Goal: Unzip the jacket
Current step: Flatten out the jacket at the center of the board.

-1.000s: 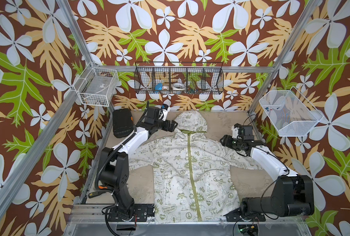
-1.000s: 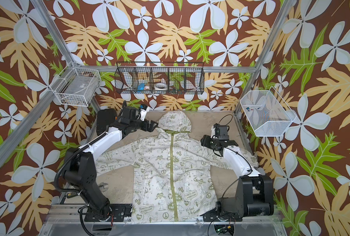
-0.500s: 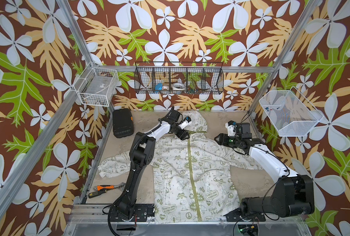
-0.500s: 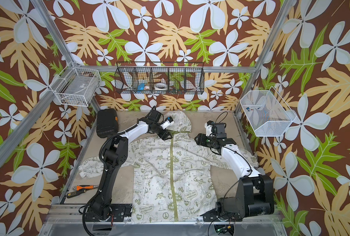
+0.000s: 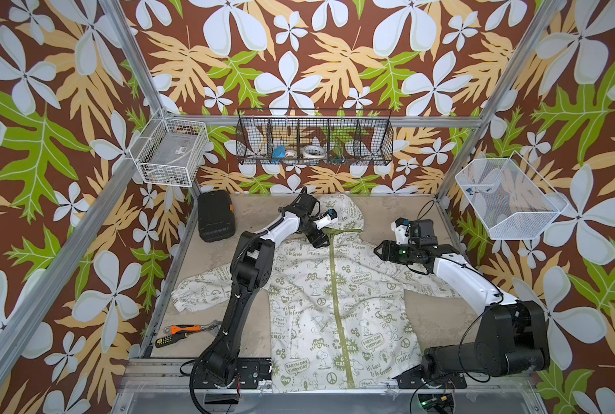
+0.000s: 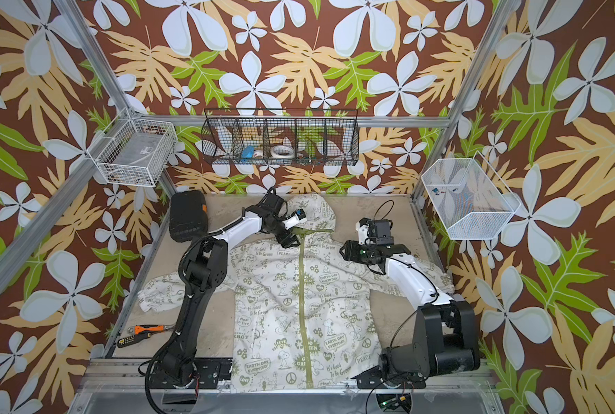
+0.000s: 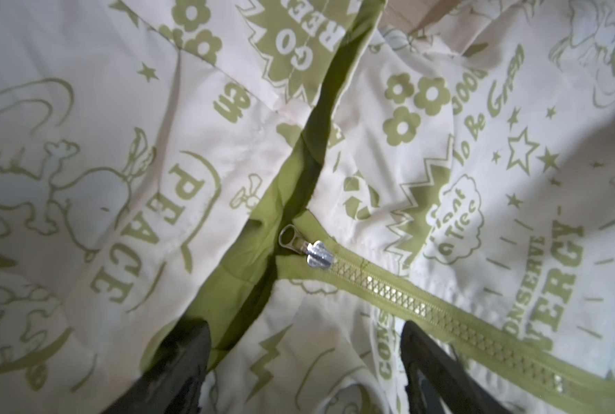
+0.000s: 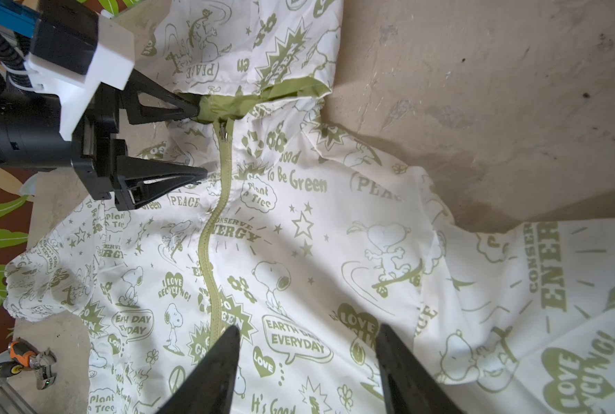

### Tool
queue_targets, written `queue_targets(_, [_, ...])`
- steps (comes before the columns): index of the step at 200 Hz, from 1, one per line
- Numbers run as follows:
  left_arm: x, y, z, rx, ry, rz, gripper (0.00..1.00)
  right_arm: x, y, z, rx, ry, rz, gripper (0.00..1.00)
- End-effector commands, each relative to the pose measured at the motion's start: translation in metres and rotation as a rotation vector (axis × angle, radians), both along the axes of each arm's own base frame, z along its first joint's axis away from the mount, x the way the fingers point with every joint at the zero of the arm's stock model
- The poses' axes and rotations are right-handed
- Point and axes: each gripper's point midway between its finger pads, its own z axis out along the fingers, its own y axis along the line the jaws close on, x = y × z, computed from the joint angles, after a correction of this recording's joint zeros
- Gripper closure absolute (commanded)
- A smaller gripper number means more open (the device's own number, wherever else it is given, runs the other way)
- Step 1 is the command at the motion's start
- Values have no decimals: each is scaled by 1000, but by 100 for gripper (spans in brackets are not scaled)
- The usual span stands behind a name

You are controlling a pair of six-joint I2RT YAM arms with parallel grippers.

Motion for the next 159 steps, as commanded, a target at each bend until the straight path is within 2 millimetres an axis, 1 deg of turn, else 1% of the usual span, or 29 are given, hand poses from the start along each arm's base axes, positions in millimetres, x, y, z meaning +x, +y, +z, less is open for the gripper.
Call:
queue_targets(1, [-2, 8, 2, 26, -36, -80, 21, -10, 5, -5, -5, 18, 25, 39])
queue_targets(15, [2, 11, 5, 7, -32, -79, 24, -15, 4, -9, -5, 31, 27, 39])
queue_targets(35, [1, 11, 5, 3, -44, -105, 29, -20, 5, -14, -6, 41, 30, 39])
queue_targets(51, [1, 9, 7, -12, -64, -119, 31, -22, 6, -19, 0, 51, 34, 39])
queue_targets(74, [2, 2, 18, -49, -104, -155, 31, -23, 8, -25, 0, 64, 41, 40])
queue_targets(98, [8, -2, 26, -63, -145, -175, 33, -22, 9, -26, 1, 69, 45, 40])
queue_targets(111, [10, -3, 26, -64, -146, -176, 38, -21, 9, -26, -2, 68, 47, 40])
queue_targets(126, [10, -3, 20, -55, -136, -176, 46, -20, 10, -28, -1, 75, 49, 39])
queue_targets(159, [9, 2, 5, -28, -116, -164, 48, -19, 11, -31, -2, 84, 50, 39])
